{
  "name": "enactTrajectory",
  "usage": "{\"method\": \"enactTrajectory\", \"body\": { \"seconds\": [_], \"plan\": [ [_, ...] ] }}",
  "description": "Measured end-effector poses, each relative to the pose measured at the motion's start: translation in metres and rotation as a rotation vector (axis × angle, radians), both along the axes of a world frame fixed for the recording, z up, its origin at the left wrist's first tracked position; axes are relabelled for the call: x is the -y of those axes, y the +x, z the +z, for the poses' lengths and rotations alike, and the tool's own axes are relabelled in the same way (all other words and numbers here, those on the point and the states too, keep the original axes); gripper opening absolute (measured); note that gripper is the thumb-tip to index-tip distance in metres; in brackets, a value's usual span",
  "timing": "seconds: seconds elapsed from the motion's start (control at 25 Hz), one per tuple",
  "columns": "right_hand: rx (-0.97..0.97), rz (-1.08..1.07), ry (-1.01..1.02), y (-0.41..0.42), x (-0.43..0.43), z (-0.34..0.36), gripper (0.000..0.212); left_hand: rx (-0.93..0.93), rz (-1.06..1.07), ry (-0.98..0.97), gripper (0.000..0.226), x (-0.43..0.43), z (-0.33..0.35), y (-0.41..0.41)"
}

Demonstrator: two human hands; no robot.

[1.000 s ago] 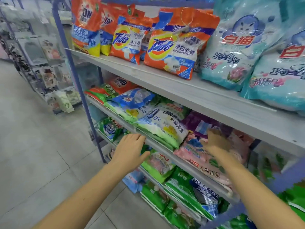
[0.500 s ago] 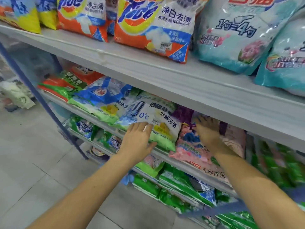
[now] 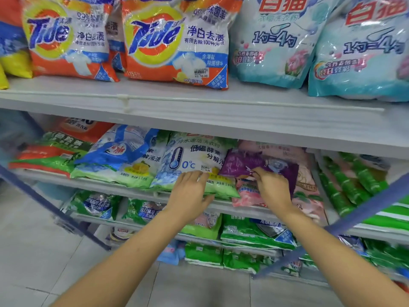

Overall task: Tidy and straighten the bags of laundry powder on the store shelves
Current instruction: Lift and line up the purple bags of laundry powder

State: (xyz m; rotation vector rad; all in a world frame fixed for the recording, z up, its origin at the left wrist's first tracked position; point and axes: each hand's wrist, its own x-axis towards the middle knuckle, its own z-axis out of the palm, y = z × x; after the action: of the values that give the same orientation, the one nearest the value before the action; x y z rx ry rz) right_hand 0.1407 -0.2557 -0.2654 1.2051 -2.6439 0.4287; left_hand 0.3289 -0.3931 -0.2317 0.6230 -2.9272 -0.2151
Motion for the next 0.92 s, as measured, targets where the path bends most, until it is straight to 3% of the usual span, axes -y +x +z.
{"method": "enactTrajectory", "body": {
  "seconds": [0.16, 0.28, 0.36, 0.52, 0.68, 0.76, 0.92],
  "plan": [
    [0.319, -0.079, -0.280, 0.021, -0.016, 0.040, 0.022, -0.012, -0.008, 0.084, 0.064, 0.012, 0.013, 0.011],
    [0.401, 0.051, -0.226, 0.031, -0.027, 0.097, 0.027, -0.140, -0.061, 0.189, 0.068, 0.008, 0.035, 0.018],
    [0.343, 0.162, -0.087, 0.045, -0.031, 0.137, 0.026, -0.286, -0.178, 0.212, 0.073, 0.002, 0.057, 0.025],
    [0.155, 0.354, 0.261, 0.081, -0.021, 0.211, 0.019, -0.465, -0.381, -0.027, 0.100, -0.007, 0.108, 0.023],
    [-0.127, 0.381, 0.473, 0.109, -0.005, 0.273, 0.023, -0.203, -0.374, 0.083, 0.125, -0.003, 0.167, 0.015],
    [-0.329, 0.333, 0.554, 0.117, 0.002, 0.299, 0.025, -0.189, -0.380, 0.259, 0.118, 0.001, 0.184, 0.011],
    [-0.678, 0.246, 0.540, 0.121, 0.020, 0.333, 0.027, -0.421, -0.387, 0.420, 0.046, 0.008, 0.201, -0.002]
  ]
}}
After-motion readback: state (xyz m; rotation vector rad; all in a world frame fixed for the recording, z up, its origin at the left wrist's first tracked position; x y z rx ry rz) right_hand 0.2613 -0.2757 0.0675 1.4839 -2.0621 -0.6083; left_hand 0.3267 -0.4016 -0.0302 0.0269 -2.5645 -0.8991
